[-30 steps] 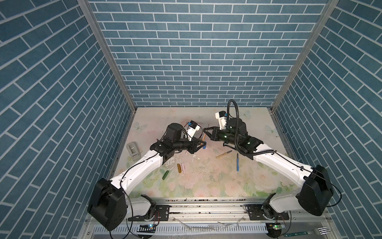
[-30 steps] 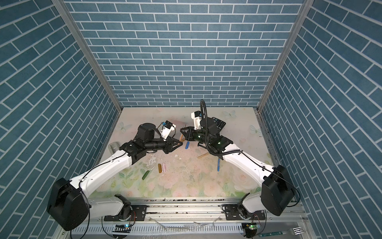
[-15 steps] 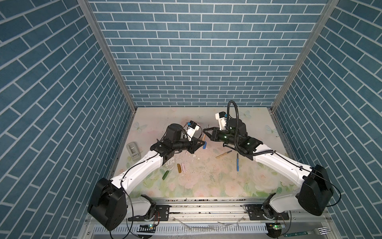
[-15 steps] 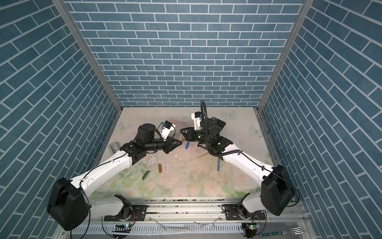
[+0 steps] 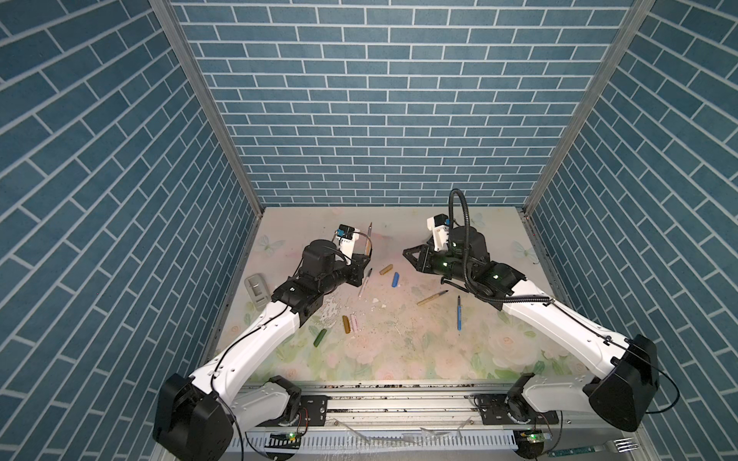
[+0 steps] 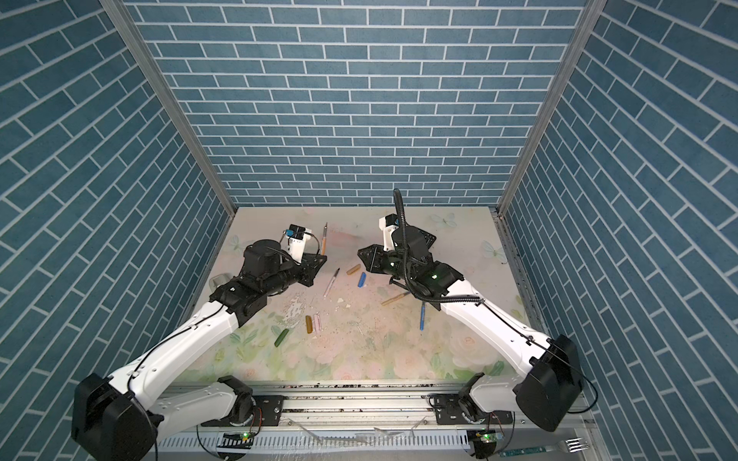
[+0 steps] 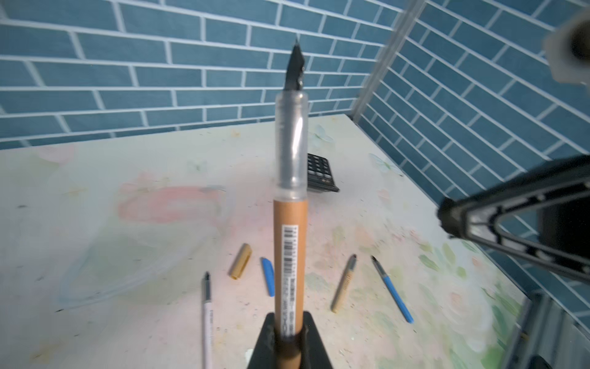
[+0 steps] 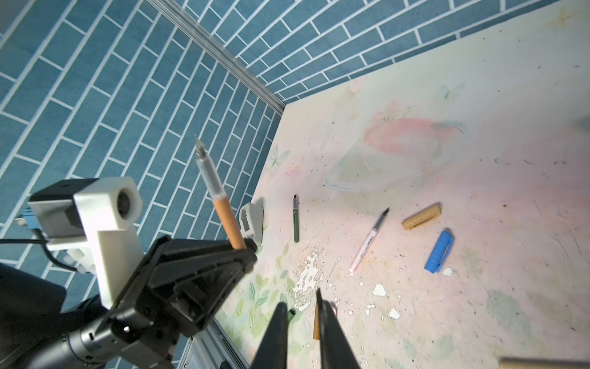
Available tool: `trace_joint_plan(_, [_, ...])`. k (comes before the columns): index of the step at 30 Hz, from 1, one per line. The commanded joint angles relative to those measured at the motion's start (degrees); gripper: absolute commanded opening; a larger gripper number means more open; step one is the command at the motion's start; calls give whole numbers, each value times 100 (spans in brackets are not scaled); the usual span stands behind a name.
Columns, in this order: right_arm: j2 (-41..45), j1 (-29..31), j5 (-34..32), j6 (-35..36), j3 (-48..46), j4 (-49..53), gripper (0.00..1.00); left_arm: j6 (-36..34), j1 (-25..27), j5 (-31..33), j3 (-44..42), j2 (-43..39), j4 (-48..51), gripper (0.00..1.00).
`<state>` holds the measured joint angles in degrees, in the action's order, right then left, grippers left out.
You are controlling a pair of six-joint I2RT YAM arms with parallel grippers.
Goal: Insert the pens into the pen caps
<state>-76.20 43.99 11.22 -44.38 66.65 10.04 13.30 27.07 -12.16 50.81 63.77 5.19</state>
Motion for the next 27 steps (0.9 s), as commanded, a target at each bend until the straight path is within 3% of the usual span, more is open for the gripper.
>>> trace_joint_plan(1, [-498, 321, -326, 267, 295, 952, 14, -3, -60, 1290, -168, -383, 156, 0])
trace_joint_plan(5, [-1615, 987, -586, 400, 925, 1442, 10, 191, -171, 2546, -274, -824, 430, 0])
trace_joint_plan(12, [-3422, 1727, -670, 511, 2133, 1738, 9, 504, -643, 3626, -383, -1340, 744, 0])
trace_joint_plan(17, [-4320, 1970, -656, 493, 2932, 2103, 13, 593, -977, 3859, -376, -1490, 886, 0])
trace_joint_plan(27, [-5468, 2329, -1075, 462, 4243, 3184, 20, 793, -1414, 3554, -408, -1534, 855, 0])
